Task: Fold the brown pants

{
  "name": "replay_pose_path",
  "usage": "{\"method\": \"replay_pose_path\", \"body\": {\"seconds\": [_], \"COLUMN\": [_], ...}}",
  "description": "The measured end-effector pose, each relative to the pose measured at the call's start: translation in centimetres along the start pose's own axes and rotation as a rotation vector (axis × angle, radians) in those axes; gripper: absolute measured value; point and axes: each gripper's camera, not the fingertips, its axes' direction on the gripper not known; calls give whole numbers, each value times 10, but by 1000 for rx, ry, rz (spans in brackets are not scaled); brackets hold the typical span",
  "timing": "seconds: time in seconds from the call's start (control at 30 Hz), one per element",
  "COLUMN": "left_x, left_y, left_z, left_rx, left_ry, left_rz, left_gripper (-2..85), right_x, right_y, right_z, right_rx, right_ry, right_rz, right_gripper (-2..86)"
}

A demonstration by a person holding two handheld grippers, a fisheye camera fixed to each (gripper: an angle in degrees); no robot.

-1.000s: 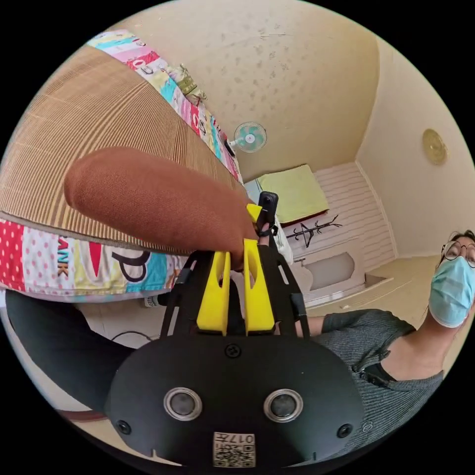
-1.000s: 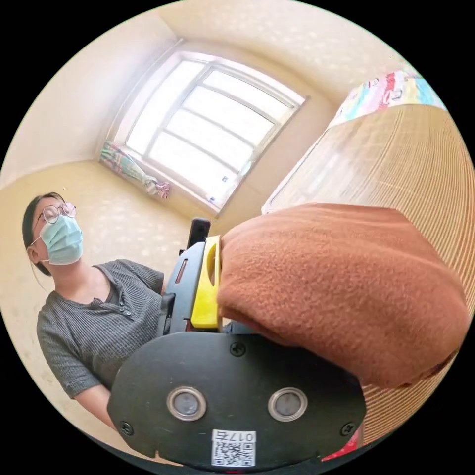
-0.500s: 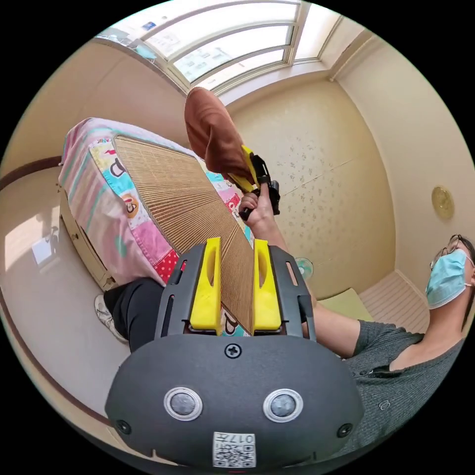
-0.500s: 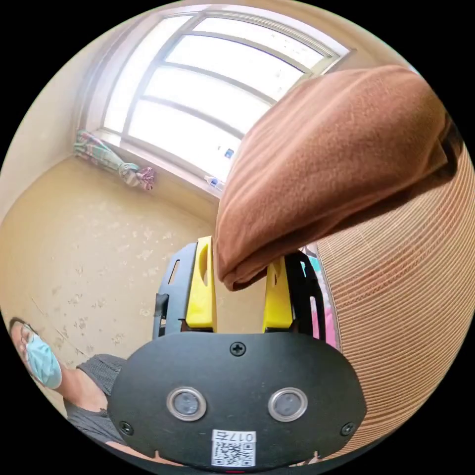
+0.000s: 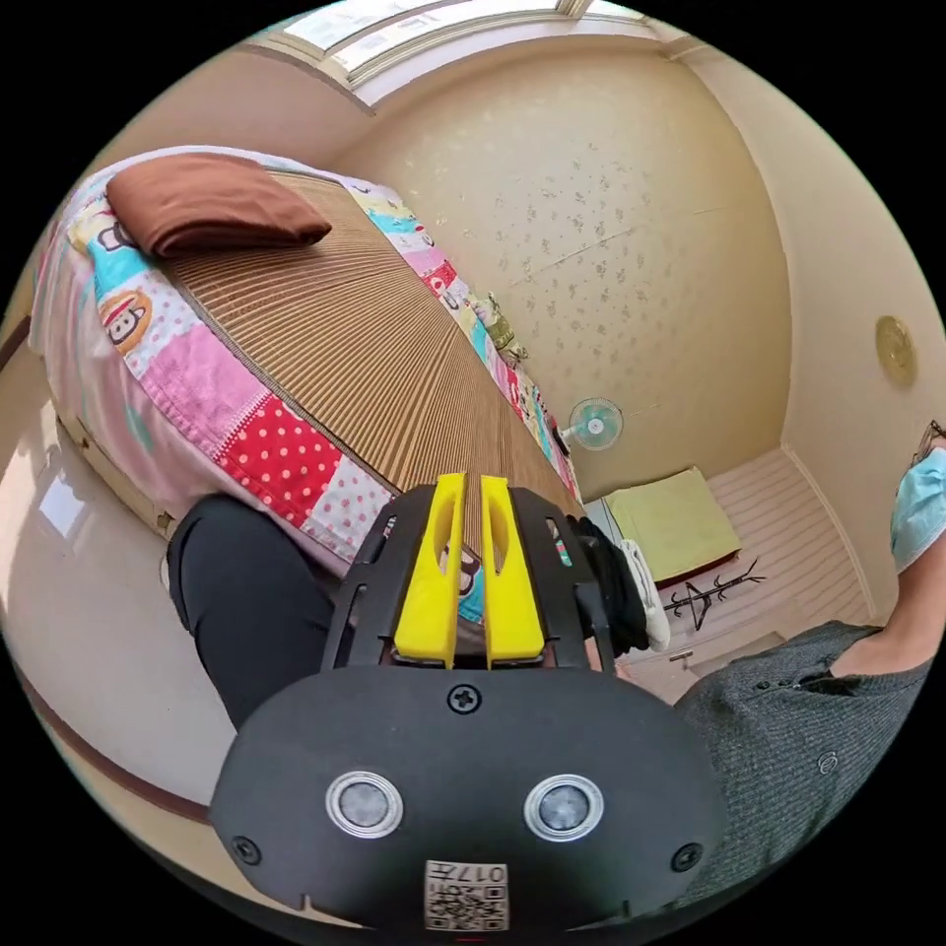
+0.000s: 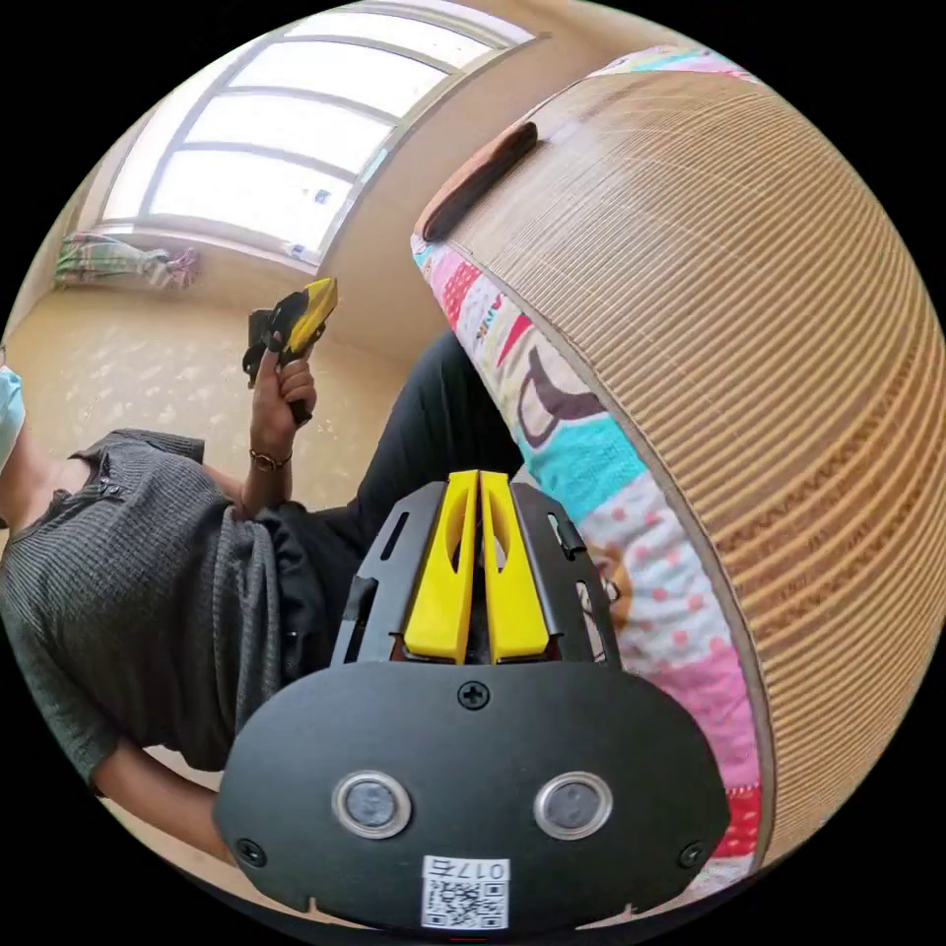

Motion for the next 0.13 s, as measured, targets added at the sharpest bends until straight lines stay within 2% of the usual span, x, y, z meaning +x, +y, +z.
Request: {"method": "replay_pose_path", "body": {"seconds": [0.03, 0.1, 0.13], "left_x": [11, 30, 45], "left_y": [-5, -10, -11], "left_z": [23, 60, 85], "left_rx": [-24, -70, -106], "left_ry": [36, 106, 154], "left_rz": [30, 63, 84], "left_gripper": [28, 23, 20], "right_x": [2, -8, -14], "right_y": [15, 79, 97], "right_z": [-23, -117, -137], "right_rx": [67, 392, 482], "right_ry": [54, 326, 412], "right_rz": [44, 221, 273], "right_gripper": [14, 21, 24]}}
